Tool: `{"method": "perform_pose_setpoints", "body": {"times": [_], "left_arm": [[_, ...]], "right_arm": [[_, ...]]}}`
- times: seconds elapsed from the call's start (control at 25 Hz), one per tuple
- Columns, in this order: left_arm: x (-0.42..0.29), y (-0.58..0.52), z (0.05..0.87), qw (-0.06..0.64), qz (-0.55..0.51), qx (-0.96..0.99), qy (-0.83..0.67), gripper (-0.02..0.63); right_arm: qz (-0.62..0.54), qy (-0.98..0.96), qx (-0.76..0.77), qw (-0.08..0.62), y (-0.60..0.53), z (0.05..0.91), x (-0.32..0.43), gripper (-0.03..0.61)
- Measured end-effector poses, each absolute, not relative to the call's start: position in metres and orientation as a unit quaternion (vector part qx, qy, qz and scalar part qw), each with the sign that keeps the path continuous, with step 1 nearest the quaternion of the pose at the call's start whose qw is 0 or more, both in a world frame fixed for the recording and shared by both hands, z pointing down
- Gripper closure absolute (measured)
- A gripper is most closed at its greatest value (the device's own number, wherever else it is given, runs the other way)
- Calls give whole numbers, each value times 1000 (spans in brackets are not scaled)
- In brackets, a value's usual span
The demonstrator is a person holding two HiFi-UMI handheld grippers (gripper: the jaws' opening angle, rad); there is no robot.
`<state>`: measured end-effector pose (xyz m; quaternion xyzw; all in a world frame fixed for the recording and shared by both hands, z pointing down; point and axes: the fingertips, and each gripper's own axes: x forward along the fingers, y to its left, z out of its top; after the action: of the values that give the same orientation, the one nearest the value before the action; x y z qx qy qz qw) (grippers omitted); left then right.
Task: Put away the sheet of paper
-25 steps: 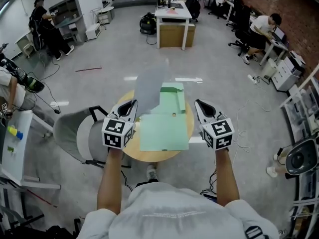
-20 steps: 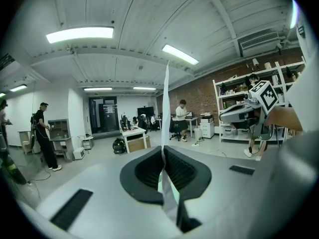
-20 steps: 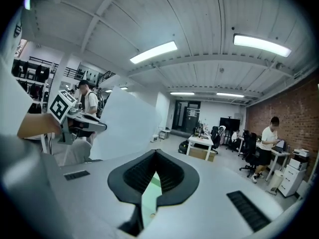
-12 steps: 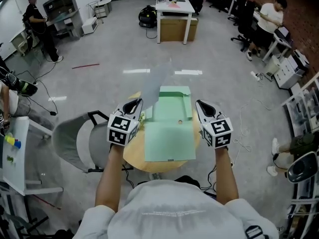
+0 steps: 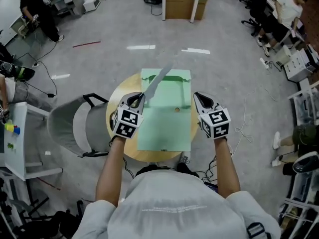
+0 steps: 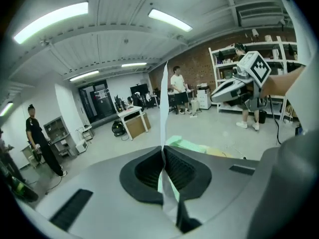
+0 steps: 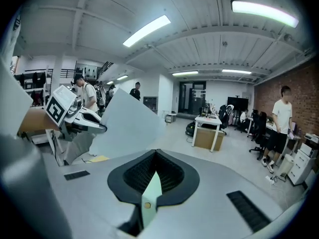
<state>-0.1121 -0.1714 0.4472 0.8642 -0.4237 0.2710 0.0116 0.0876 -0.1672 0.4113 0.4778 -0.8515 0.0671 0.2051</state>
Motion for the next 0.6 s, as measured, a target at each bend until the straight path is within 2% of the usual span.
{"method": "perform_pose_setpoints", "body": {"times": [0.2,0.48,0.6], "left_arm": [[-92,-167,489,26,325,849,-417,592],[-75,-146,548,-63,439,828,-344,592],[-65,-133,567,-81,462,826,-312,592]], "right_arm": [[100,-854,463,215,-172,440,111,549],[127,-855,450,224,-174,471,118,549],[135,-854,450,224,-174,481,120,549]]}}
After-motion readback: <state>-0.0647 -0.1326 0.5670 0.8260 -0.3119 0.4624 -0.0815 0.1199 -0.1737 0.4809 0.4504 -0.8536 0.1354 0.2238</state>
